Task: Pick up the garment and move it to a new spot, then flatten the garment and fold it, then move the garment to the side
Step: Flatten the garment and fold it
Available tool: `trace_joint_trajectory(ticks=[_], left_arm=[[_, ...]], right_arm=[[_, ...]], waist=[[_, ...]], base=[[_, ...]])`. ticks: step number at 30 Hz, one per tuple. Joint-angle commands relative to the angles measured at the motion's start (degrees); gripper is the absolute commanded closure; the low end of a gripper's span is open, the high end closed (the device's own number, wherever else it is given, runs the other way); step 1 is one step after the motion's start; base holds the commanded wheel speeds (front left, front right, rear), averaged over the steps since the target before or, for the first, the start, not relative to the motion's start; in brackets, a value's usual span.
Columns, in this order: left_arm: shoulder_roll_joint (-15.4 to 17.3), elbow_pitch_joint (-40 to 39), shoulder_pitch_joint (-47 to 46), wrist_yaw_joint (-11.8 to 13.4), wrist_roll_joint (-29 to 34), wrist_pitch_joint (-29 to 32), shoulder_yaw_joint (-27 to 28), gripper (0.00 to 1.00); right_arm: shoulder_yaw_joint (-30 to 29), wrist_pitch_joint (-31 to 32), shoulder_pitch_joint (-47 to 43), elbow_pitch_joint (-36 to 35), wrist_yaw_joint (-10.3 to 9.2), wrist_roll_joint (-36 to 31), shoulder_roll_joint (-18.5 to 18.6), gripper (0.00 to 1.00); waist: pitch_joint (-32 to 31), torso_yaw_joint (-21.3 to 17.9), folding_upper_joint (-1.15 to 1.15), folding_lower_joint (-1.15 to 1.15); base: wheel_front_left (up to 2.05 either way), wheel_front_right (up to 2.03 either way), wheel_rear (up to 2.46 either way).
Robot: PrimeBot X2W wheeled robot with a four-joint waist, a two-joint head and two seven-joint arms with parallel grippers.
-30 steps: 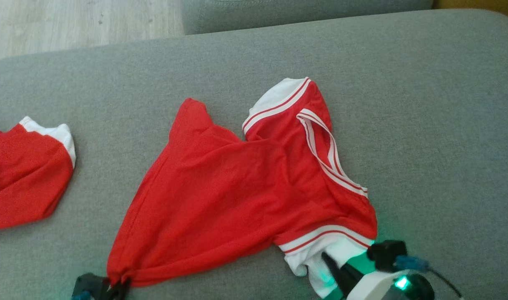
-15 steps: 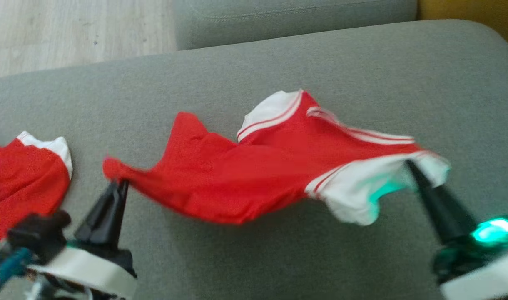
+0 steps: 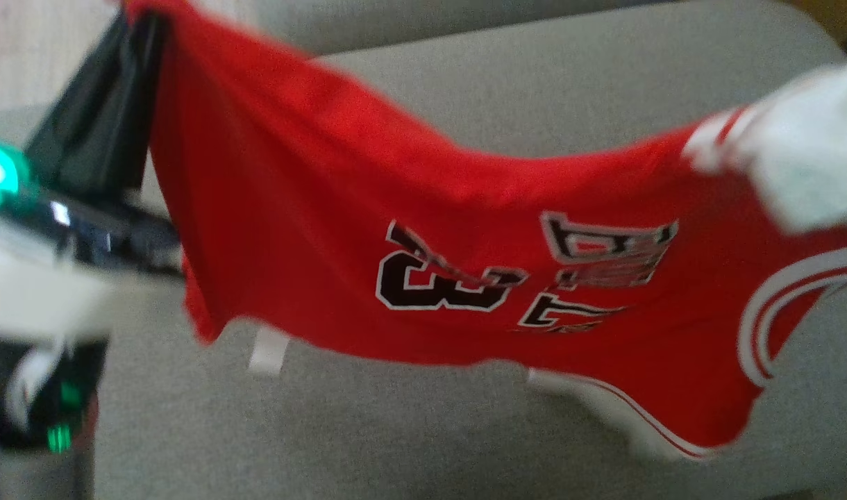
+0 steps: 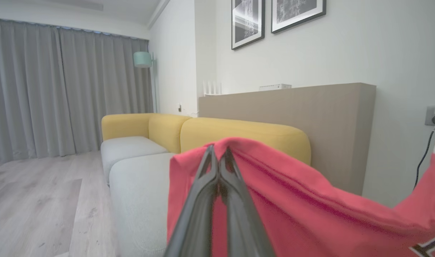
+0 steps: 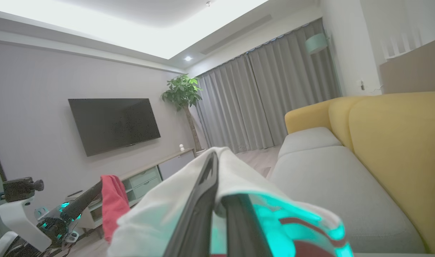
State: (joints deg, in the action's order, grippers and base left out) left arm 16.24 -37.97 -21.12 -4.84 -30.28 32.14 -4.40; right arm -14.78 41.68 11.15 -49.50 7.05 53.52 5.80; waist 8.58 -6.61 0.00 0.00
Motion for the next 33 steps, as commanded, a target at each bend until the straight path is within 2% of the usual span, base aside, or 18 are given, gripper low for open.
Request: trace_joint_trajectory(ticks=[1, 6, 9, 14, 17, 19, 22, 25, 33], left_arm=[[1.9, 0.6, -5.4, -0.2, -0.1, 1.1, 1.6, 1.00], [2.0, 15.9, -21.2, -0.5, 2.6, 0.6, -0.1, 1.00], [0.3, 27.5, -32.7, -0.4, 5.6, -4.0, -1.3, 1.00], [-2.2, 47.9, -49.6, 0.3, 11.8, -17.0, -2.7, 1.00], [-3.4, 58.1, -56.5, 0.0, 13.6, -25.2, -3.4, 1.00], [-3.4, 63.5, -58.8, -0.2, 15.1, -30.4, -4.2, 1.00], [-3.8, 69.3, -59.3, -1.1, 15.1, -36.8, -5.1, 1.00], [-3.4, 72.8, -55.7, -1.9, 14.6, -41.0, -6.8, 1.00], [-1.7, 72.9, -33.9, -2.6, 11.1, -45.5, -13.4, 1.00]], right_arm=[[0.1, 2.0, 5.5, 0.9, 0.44, 0.0, -0.1, 1.00], [-1.0, 7.5, 26.0, 17.1, 0.44, -6.8, -1.9, 1.00], [-1.7, 6.0, 39.4, 28.4, 0.44, -13.3, -2.7, 1.00], [-5.0, -7.2, 59.3, 51.7, 0.44, -19.8, -2.9, 1.00], [-6.3, -15.8, 67.0, 63.0, 0.44, -24.4, -2.9, 1.00], [-6.4, -20.4, 69.9, 68.3, 0.44, -24.9, -2.9, 1.00], [-4.3, -24.0, 69.6, 72.4, 0.44, -22.9, -2.9, 1.00], [-1.9, -24.7, 63.7, 72.6, 0.44, -21.0, -2.9, 1.00], [0.9, -21.7, 33.0, 64.7, 0.44, -16.1, -2.9, 1.00]], waist=[[2.4, -0.4, 0.00, 0.00], [8.3, -0.5, 0.00, 0.00], [12.3, -0.3, 0.00, 0.00], [15.6, -0.1, 0.00, 0.00], [16.3, -0.1, 0.00, 0.00], [16.2, -0.1, 0.00, 0.00], [15.9, -0.3, 0.00, 0.00], [15.3, -0.6, 0.00, 0.00], [13.2, 0.0, 0.00, 0.00]], base=[[0.00, 0.00, 0.00], [0.00, 0.00, 0.00], [0.00, 0.00, 0.00], [0.00, 0.00, 0.00], [0.00, 0.00, 0.00], [0.00, 0.00, 0.00], [0.00, 0.00, 0.00], [0.00, 0.00, 0.00], [0.00, 0.00, 0.00]])
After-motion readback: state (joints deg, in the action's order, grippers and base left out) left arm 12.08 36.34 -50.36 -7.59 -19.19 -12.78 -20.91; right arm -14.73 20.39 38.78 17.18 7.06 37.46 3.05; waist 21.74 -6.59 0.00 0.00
